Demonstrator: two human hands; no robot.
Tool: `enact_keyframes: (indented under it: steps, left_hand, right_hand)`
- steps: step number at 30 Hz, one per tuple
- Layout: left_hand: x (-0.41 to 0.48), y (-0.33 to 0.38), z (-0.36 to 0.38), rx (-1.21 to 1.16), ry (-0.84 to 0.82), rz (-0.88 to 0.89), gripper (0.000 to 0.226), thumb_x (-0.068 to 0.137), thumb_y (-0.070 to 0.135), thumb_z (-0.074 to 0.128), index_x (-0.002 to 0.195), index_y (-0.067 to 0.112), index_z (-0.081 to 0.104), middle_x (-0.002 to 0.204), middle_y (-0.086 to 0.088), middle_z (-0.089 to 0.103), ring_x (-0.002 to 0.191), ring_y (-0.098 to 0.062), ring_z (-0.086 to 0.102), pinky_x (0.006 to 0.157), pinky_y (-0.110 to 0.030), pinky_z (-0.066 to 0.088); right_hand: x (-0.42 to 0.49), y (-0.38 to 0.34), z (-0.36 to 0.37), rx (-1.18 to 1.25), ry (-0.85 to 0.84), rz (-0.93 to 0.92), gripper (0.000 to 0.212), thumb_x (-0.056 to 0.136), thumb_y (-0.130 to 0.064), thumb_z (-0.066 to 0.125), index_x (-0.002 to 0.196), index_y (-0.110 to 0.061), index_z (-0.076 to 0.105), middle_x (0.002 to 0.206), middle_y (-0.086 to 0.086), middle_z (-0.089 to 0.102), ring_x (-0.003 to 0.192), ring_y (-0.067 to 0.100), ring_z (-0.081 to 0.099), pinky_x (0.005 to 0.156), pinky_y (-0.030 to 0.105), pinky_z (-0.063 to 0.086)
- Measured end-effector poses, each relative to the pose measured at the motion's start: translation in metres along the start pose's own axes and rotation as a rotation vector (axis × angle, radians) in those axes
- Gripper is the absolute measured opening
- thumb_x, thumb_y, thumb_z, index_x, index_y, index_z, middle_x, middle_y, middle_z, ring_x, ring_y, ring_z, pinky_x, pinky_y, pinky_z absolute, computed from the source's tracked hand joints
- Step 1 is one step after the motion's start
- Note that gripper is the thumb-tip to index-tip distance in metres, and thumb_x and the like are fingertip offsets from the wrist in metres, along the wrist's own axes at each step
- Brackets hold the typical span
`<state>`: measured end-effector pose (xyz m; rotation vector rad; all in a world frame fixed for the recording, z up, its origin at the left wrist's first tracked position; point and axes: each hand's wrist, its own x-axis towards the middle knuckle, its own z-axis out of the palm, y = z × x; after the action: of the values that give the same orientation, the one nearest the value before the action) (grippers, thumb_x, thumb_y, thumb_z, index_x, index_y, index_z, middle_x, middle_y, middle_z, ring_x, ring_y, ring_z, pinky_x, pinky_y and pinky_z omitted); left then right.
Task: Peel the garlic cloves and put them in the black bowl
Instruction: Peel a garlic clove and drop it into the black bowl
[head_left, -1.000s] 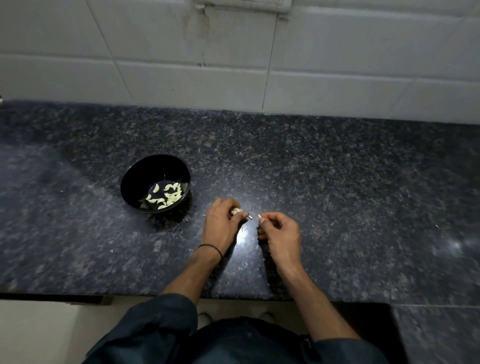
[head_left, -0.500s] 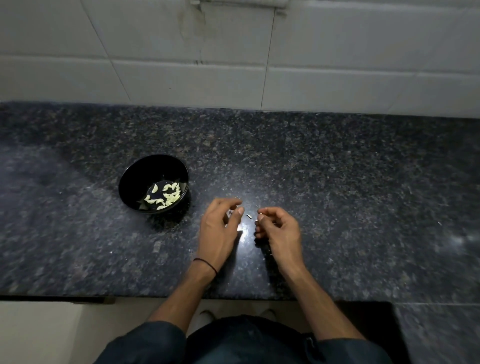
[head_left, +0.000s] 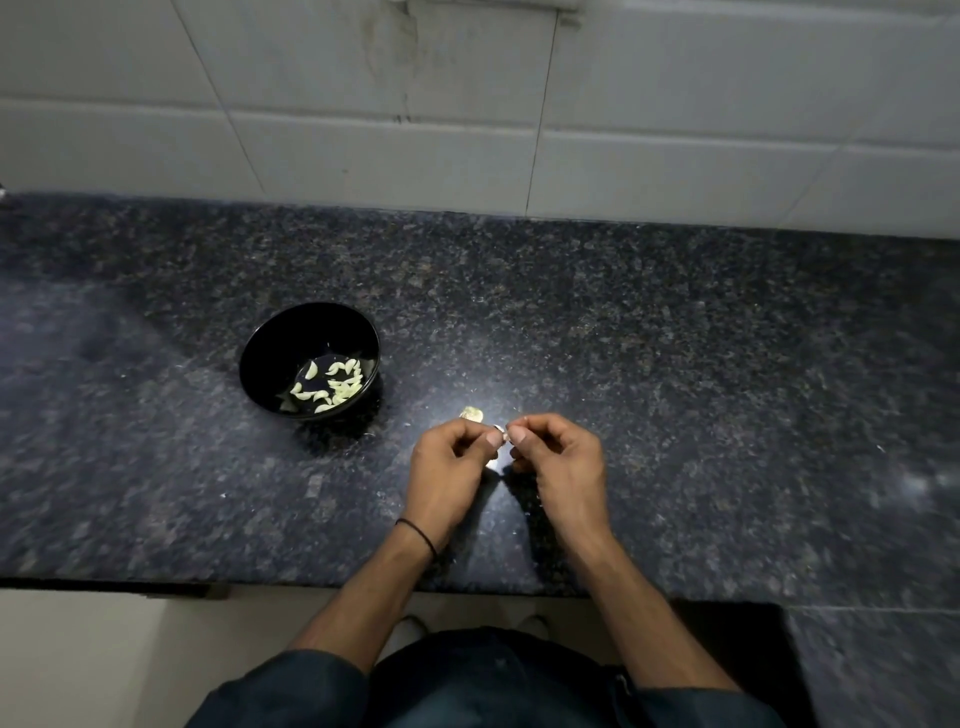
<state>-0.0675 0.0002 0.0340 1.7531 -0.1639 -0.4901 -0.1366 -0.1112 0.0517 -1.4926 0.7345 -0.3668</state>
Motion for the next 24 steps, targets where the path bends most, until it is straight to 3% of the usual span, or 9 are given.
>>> enact_keyframes:
  steps: [4,8,11,13,15,17,21,24]
  left_hand:
    - [-0.006,0.009,0.005,-0.285,-0.011,-0.199,0.017,0.092,0.010,0.067,0.081,-0.003,0.070,0.068,-0.011,0.057,0.054,-0.009,0.045,0.050,-0.019,0.039]
    - [-0.006,0.014,0.006,-0.298,0.016,-0.218,0.016,0.091,0.008,0.067,0.077,0.002,0.069,0.068,-0.009,0.057,0.054,-0.008,0.044,0.047,-0.015,0.037]
    - [-0.007,0.011,0.005,0.163,0.126,0.084,0.016,0.088,0.015,0.071,0.072,0.014,0.069,0.066,0.007,0.066,0.059,-0.006,0.055,0.058,-0.017,0.042]
    - [-0.009,0.011,0.004,0.418,0.175,0.336,0.014,0.088,0.016,0.068,0.075,0.015,0.063,0.071,0.008,0.061,0.064,-0.009,0.054,0.061,-0.021,0.042]
    - [-0.007,0.007,0.002,0.522,0.169,0.514,0.013,0.089,0.015,0.065,0.078,0.014,0.059,0.076,0.005,0.056,0.068,-0.012,0.051,0.062,-0.029,0.042]
    - [-0.006,0.004,0.000,0.517,0.153,0.565,0.012,0.091,0.015,0.063,0.080,0.013,0.059,0.079,0.005,0.056,0.071,-0.013,0.053,0.063,-0.030,0.044]
    - [-0.009,0.007,0.000,0.301,0.156,0.301,0.014,0.091,0.014,0.068,0.077,0.017,0.065,0.073,0.010,0.062,0.066,-0.001,0.055,0.063,-0.013,0.041]
    - [-0.006,0.007,0.001,0.039,0.117,0.045,0.019,0.092,0.013,0.068,0.073,0.014,0.068,0.065,0.009,0.064,0.060,-0.002,0.054,0.062,-0.020,0.045]
  right_hand:
    - [-0.002,-0.001,0.003,0.094,0.023,0.071,0.002,0.090,-0.009,0.073,0.090,-0.008,0.074,0.073,0.009,0.072,0.063,0.014,0.063,0.059,0.028,0.055]
    - [-0.004,-0.003,0.006,0.139,0.052,0.113,0.003,0.091,-0.006,0.072,0.091,-0.004,0.073,0.069,0.009,0.070,0.060,0.015,0.062,0.052,0.028,0.053]
    - [-0.004,-0.001,0.007,0.096,0.090,0.130,0.004,0.091,-0.008,0.072,0.087,-0.006,0.074,0.068,0.010,0.070,0.060,0.019,0.063,0.053,0.035,0.054]
    - [-0.004,-0.002,0.009,0.108,0.090,0.173,0.007,0.092,-0.007,0.070,0.086,-0.005,0.073,0.068,0.011,0.069,0.059,0.020,0.062,0.056,0.036,0.053]
    - [-0.004,-0.006,0.012,0.264,0.057,0.270,0.010,0.093,-0.003,0.065,0.086,0.000,0.071,0.069,0.012,0.067,0.058,0.019,0.060,0.054,0.031,0.052]
    - [-0.002,-0.009,0.013,0.399,0.034,0.335,0.010,0.094,0.002,0.062,0.087,0.004,0.069,0.068,0.012,0.066,0.056,0.016,0.060,0.054,0.024,0.053]
    - [-0.003,-0.007,0.012,0.325,0.038,0.280,0.007,0.094,-0.001,0.065,0.089,0.001,0.070,0.065,0.008,0.067,0.056,0.013,0.062,0.058,0.024,0.055]
    - [-0.004,-0.004,0.010,0.161,0.067,0.188,0.007,0.094,-0.006,0.068,0.087,-0.006,0.071,0.065,0.006,0.069,0.058,0.014,0.063,0.059,0.027,0.055]
